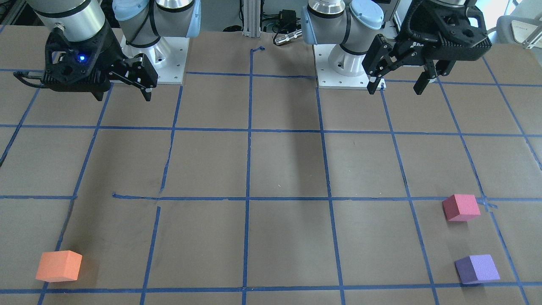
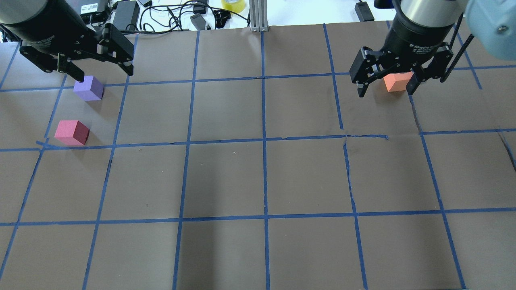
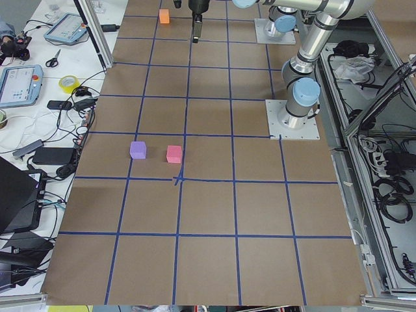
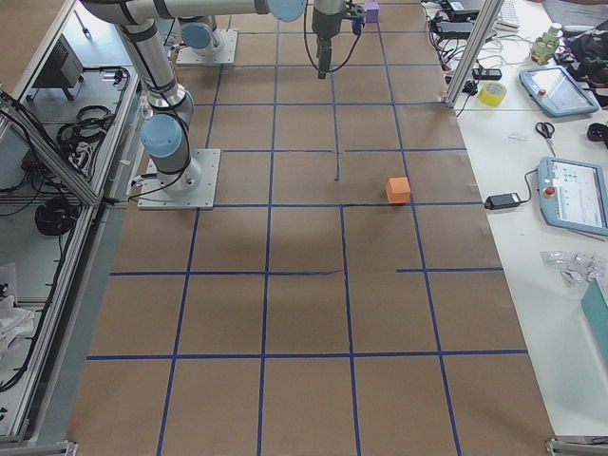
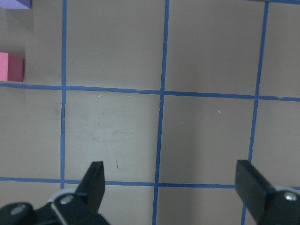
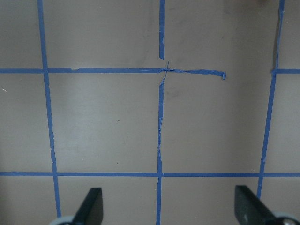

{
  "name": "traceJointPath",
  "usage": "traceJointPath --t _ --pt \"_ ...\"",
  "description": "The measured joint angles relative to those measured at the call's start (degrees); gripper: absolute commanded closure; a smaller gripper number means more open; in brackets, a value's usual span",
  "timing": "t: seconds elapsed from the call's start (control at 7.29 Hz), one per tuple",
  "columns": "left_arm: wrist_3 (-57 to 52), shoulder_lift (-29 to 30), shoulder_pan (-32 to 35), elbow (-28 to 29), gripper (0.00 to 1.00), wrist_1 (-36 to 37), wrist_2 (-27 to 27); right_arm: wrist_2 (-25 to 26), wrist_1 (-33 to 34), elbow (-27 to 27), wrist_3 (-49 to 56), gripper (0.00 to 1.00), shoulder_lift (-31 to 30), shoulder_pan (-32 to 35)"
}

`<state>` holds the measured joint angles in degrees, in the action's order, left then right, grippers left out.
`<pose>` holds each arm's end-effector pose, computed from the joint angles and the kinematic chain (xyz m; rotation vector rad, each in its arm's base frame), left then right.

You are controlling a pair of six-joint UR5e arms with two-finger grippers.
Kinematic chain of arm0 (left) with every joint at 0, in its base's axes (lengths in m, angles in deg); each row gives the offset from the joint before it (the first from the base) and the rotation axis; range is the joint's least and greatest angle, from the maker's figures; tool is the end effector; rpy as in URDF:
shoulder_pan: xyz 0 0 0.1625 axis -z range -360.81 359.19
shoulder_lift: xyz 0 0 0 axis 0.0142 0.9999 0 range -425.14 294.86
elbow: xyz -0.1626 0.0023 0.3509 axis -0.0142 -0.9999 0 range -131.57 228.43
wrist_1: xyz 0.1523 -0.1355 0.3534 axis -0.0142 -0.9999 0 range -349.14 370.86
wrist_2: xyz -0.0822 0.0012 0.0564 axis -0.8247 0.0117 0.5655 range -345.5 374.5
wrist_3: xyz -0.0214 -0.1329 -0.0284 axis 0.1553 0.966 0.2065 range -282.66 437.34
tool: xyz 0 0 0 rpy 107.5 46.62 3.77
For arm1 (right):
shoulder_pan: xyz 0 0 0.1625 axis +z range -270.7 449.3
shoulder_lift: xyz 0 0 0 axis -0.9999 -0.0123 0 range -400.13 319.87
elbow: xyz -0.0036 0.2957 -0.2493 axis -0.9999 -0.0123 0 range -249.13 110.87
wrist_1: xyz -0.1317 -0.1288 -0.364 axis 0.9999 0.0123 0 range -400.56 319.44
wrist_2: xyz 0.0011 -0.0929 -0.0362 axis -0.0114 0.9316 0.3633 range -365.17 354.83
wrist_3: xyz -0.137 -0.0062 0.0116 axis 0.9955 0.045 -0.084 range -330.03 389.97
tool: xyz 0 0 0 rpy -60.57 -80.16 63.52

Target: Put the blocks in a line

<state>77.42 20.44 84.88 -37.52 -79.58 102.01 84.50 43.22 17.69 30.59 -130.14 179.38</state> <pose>-0.1036 -0.4786 0.4827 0.1139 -3.0936 0.2196 0.1347 -0.4770 0.4280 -0.0190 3.1345 0.0827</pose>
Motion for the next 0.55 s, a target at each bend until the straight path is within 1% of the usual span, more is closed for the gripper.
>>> traceJointPath --t 0.55 --pt "0.1 0.0 0.0 0.0 0.00 0.1 0.0 -0.1 0.4 -0.1 -0.5 0.00 -0.2 0.0"
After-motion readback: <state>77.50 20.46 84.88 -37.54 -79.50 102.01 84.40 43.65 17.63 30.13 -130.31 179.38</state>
